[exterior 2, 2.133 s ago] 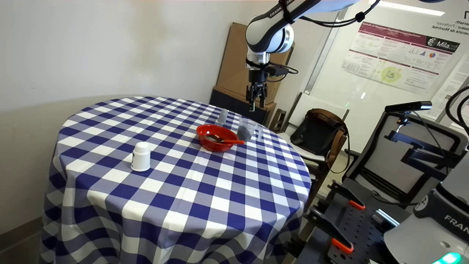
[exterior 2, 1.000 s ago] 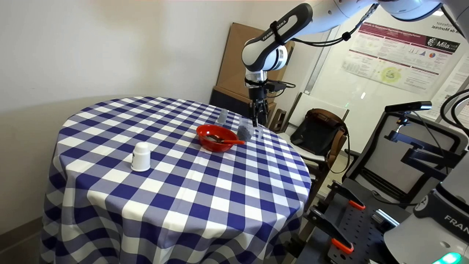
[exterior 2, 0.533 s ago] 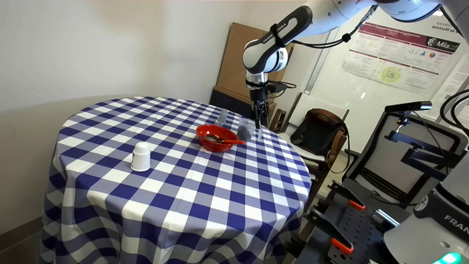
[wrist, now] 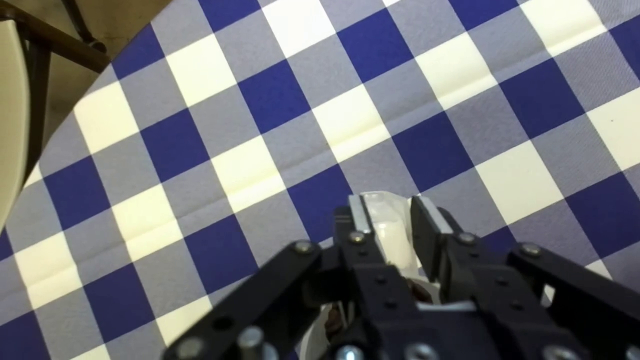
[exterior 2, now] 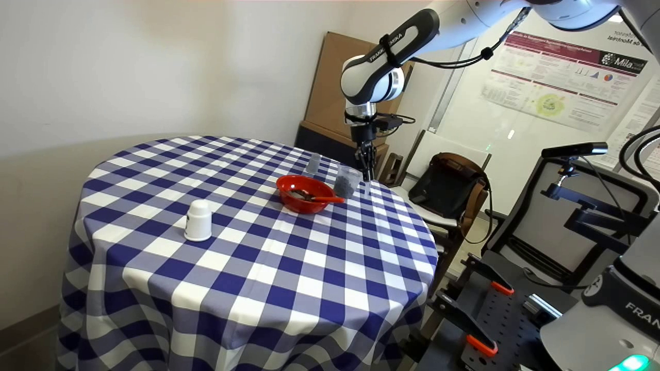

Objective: Pick up the plastic cup from the table, pour some of its contents in the orange bowl and put the cup back on the table.

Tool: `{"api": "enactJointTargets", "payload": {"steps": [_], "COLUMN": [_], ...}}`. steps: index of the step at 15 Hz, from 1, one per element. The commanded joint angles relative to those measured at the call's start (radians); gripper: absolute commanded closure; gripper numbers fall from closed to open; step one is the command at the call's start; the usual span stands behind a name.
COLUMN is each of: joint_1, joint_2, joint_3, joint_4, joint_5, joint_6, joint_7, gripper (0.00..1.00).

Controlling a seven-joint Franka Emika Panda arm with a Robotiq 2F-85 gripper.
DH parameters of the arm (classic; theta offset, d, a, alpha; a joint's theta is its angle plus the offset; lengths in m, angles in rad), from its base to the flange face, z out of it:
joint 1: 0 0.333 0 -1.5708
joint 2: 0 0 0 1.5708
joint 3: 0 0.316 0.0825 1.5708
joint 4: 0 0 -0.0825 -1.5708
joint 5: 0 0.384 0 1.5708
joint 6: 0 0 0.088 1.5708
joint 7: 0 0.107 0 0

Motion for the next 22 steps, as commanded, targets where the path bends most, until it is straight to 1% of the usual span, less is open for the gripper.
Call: {"api": "enactJointTargets", "payload": {"steps": [1,8,13,16,22], "joint_1": [0.004,0.012,0.037,0.061,0.128], "joint_2": [0.005,-0.019,-0.044,-0.058,-0.082], "joint_3": [-0.001,0.001,-0.004,-0.01,-0.021], "joint_4": [0.004,-0.003,-0.009,-0.015,-0.028], "joint_5": [-0.013,-0.013,-0.034,-0.074,-0.208], "joint_6": [0.013,0.018,0.037,0.037,0.045], "joint_7": [-0.022,-0.019,-0.008,-0.006,0.007], "gripper": [0.88,0.89,0.88,0.88,0.88]}}
